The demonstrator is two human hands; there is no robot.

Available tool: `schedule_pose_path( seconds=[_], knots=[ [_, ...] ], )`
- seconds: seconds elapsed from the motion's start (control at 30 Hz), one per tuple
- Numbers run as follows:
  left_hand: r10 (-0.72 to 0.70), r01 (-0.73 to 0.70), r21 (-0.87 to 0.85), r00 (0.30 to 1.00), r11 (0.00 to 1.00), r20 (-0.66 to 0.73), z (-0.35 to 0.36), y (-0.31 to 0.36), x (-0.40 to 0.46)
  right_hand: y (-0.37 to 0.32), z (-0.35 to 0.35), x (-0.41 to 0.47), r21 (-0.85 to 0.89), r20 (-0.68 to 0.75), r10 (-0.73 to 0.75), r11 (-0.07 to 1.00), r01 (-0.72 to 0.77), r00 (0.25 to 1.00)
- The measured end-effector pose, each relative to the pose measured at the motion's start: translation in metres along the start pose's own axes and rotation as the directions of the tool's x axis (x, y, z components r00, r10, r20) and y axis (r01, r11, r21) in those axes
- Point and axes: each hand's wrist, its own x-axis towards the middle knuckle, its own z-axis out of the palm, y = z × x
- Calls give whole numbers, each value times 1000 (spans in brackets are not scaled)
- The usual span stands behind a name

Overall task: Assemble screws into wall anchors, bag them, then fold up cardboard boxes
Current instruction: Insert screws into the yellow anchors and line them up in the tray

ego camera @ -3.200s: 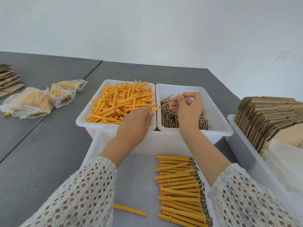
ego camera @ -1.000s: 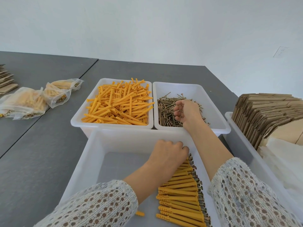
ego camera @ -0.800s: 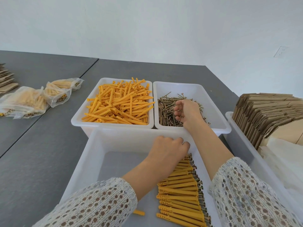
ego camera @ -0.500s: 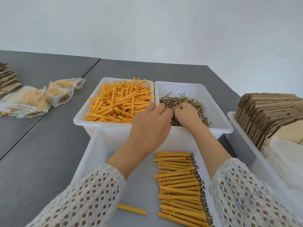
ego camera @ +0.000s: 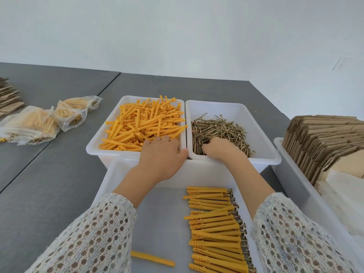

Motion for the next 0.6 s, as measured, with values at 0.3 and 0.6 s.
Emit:
schedule_pose_path(
  seconds=[0.3,0.6],
  knots=[
    [30,-58,-179,987,982,-160,-3,1,-4,0,0,-7,80,-249,-57,994,79,967],
    [19,-144,-457,963,878,-267,-5,-8,-2,-3,-4,-9,466,-637,-56,767,442,768]
  ],
)
